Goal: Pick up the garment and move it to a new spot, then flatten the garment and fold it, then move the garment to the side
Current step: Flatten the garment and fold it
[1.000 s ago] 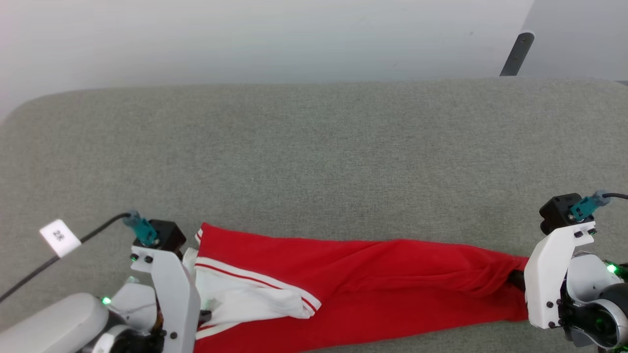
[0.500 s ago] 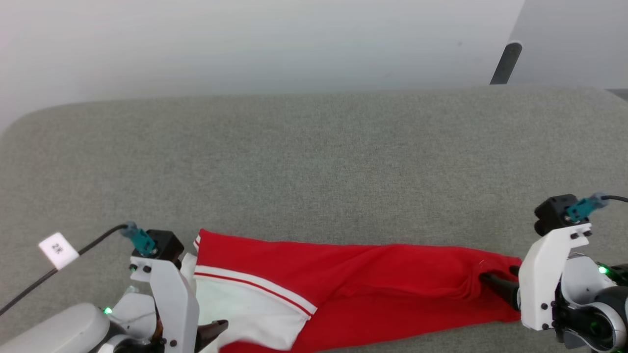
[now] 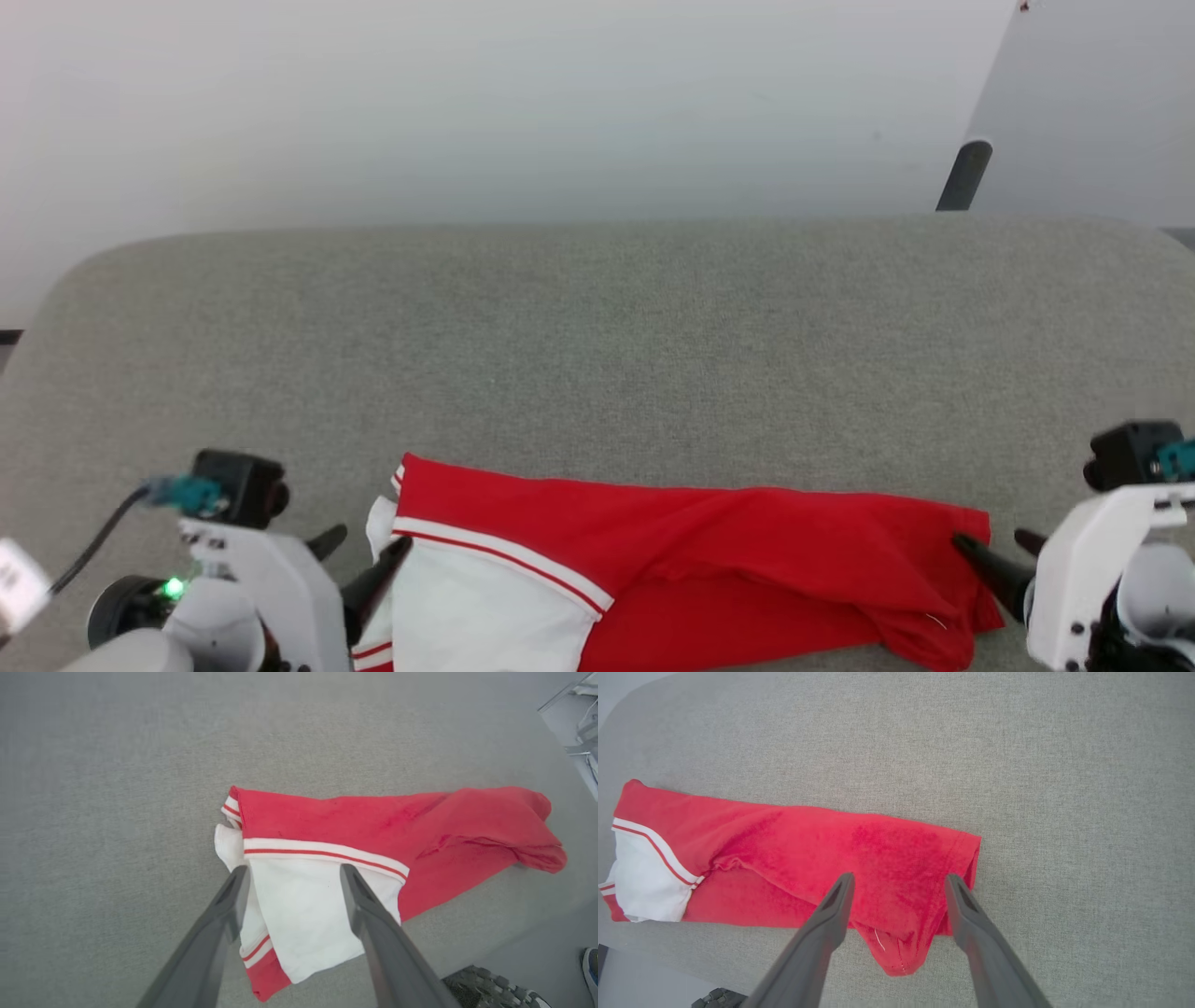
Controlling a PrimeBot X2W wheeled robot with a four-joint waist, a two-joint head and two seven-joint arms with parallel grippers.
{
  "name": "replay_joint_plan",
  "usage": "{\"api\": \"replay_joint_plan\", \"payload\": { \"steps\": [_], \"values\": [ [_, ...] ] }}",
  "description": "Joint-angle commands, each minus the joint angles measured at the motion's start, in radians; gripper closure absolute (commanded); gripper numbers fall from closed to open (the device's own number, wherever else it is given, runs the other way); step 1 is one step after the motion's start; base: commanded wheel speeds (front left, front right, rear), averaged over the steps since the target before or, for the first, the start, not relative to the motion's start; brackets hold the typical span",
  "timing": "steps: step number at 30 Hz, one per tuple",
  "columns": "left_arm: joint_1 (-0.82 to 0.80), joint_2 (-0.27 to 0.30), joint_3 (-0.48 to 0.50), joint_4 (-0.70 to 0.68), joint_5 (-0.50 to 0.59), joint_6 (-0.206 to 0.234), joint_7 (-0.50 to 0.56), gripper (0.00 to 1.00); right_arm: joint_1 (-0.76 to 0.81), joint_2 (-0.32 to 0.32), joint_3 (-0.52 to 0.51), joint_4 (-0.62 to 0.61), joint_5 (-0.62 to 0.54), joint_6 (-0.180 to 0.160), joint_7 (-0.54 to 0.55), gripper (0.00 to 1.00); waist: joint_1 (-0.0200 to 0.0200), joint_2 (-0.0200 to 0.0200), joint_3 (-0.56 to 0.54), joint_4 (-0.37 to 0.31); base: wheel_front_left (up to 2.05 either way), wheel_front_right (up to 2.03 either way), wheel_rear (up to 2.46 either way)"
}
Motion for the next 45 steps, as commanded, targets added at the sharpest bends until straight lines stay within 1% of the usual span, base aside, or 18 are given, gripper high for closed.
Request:
{"api": "replay_joint_plan", "payload": {
  "steps": [1, 7, 10, 13, 15, 18, 20, 23, 27, 30, 34, 37, 41, 45],
  "values": [
    [0.029, -0.005, 0.014, 0.010, 0.010, -0.010, -0.052, 0.00, 0.025, 0.004, -0.007, -0.007, -0.007, 0.000, -0.007, 0.00, 0.0000, 0.0000, -0.012, 0.007, 0.00, 0.00, 0.00],
    [0.112, -0.014, 0.079, 0.069, 0.036, -0.035, -0.283, 0.00, 0.056, 0.008, -0.060, -0.002, -0.030, 0.000, -0.031, 0.00, 0.0000, 0.0000, -0.022, 0.018, 0.00, 0.00, 0.00],
    [0.151, -0.023, 0.110, 0.095, 0.047, -0.054, -0.399, 0.00, 0.059, 0.007, -0.070, 0.007, -0.034, 0.000, -0.032, 0.00, 0.0000, 0.0000, -0.026, 0.024, 0.00, 0.00, 0.00],
    [0.190, -0.033, 0.137, 0.118, 0.058, -0.066, -0.488, 0.00, 0.058, 0.005, -0.079, 0.014, -0.036, 0.000, -0.032, 0.00, 0.0000, 0.0000, -0.029, 0.029, 0.00, 0.00, 0.00],
    [0.221, -0.045, 0.164, 0.136, 0.064, -0.066, -0.520, 0.00, 0.057, 0.001, -0.086, 0.019, -0.036, 0.000, -0.030, 0.00, 0.0000, 0.0000, -0.031, 0.034, 0.00, 0.00, 0.00],
    [0.267, -0.079, 0.224, 0.154, 0.100, -0.072, -0.538, 0.00, 0.048, -0.007, -0.092, 0.031, -0.041, 0.000, -0.027, 0.00, 0.0000, 0.0000, -0.029, 0.039, 0.00, 0.00, 0.00],
    [0.293, -0.119, 0.302, 0.155, 0.146, -0.077, -0.540, 0.00, 0.040, -0.014, -0.099, 0.040, -0.047, 0.000, -0.022, 0.00, 0.0000, 0.0000, -0.025, 0.046, 0.00, 0.00, 0.00],
    [0.369, -0.193, 0.433, 0.159, 0.234, -0.096, -0.540, 0.00, 0.019, -0.025, -0.109, 0.059, -0.053, 0.000, -0.012, 0.00, 0.0000, 0.0000, -0.010, 0.054, 0.00, 0.00, 0.00],
    [0.446, -0.293, 0.580, 0.161, 0.321, -0.149, -0.540, 0.00, -0.016, -0.046, -0.117, 0.097, -0.061, 0.000, 0.015, 0.00, 0.0000, 0.0000, 0.023, 0.068, 0.00, 0.00, 0.00],
    [0.479, -0.351, 0.644, 0.167, 0.366, -0.198, -0.540, 0.00, -0.044, -0.053, -0.122, 0.133, -0.070, 0.000, 0.042, 0.00, 0.0000, 0.0000, 0.051, 0.080, 0.00, 0.00, 0.00],
    [0.491, -0.399, 0.689, 0.181, 0.403, -0.246, -0.540, 0.00, -0.076, -0.058, -0.109, 0.175, -0.069, 0.000, 0.085, 0.00, 0.0000, 0.0000, 0.085, 0.093, 0.00, 0.00, 0.00],
    [0.485, -0.422, 0.707, 0.194, 0.416, -0.272, -0.540, 0.00, -0.092, -0.050, -0.108, 0.214, -0.079, 0.000, 0.105, 0.00, 0.0000, 0.0000, 0.107, 0.101, 0.00, 0.00, 0.00],
    [0.469, -0.441, 0.721, 0.205, 0.422, -0.295, -0.540, 0.00, -0.116, -0.035, -0.109, 0.266, -0.096, 0.000, 0.116, 0.00, 0.0000, 0.0000, 0.131, 0.110, 0.00, 0.00, 0.00],
    [0.458, -0.453, 0.730, 0.212, 0.422, -0.307, -0.541, 0.00, -0.135, -0.009, -0.119, 0.331, -0.112, 0.000, 0.133, 0.00, 0.0000, 0.0000, 0.148, 0.116, 0.00, 0.00, 0.00]
  ]
}}
